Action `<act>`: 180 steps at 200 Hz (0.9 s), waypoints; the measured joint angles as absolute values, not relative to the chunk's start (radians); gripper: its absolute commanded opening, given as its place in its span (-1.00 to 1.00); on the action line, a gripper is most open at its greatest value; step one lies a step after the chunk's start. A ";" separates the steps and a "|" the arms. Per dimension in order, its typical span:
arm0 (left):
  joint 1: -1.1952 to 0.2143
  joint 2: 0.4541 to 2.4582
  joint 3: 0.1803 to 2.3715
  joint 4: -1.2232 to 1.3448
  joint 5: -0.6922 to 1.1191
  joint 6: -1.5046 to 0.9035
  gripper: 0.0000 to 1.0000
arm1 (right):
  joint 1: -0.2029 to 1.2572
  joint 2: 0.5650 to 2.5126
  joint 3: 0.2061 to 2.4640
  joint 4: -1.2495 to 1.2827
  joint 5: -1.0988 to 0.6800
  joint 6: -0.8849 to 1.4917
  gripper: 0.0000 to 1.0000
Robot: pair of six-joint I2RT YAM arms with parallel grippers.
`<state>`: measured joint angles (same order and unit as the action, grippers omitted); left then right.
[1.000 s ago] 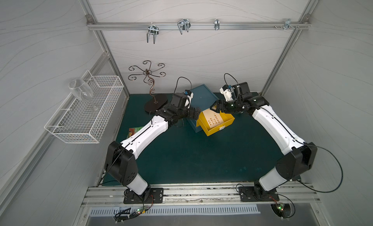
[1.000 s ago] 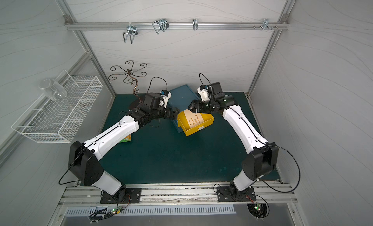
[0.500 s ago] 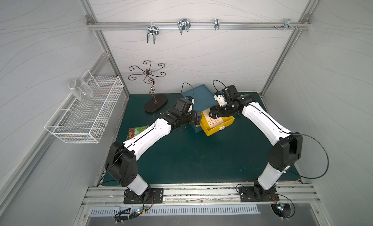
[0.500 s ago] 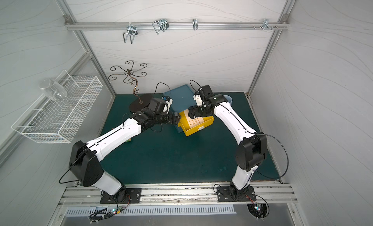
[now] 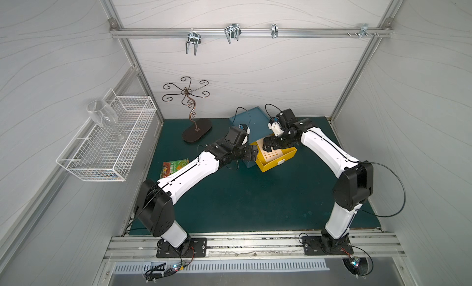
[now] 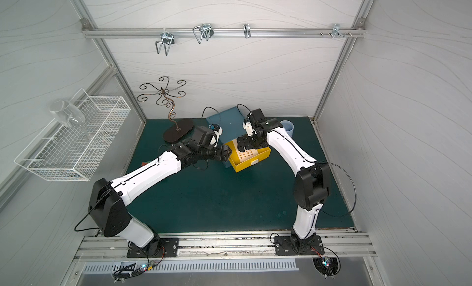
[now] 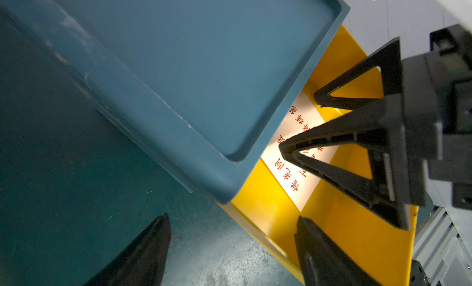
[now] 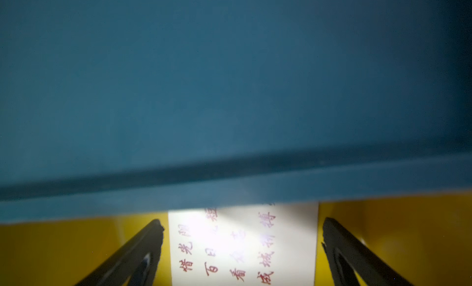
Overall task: Take the postcards out of the drawer
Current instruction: Pick up the postcard from the drawer.
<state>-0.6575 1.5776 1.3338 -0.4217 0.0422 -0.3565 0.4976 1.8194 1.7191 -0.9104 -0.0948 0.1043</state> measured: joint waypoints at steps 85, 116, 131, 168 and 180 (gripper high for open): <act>-0.657 1.582 1.340 -0.429 0.045 -0.356 0.61 | 0.500 1.827 1.713 -0.869 -0.184 0.105 0.98; -0.657 1.584 1.342 -0.429 0.046 -0.356 0.61 | 0.500 1.819 1.702 -0.846 -0.249 0.115 0.98; -0.657 1.584 1.343 -0.429 0.046 -0.356 0.61 | 0.500 1.817 1.702 -0.845 -0.267 0.121 0.98; -0.657 1.584 1.343 -0.429 0.045 -0.356 0.62 | 0.499 1.808 1.700 -0.847 -0.243 0.127 0.98; -0.657 1.584 1.343 -0.430 0.045 -0.356 0.62 | 0.499 1.802 1.700 -0.847 -0.225 0.127 0.98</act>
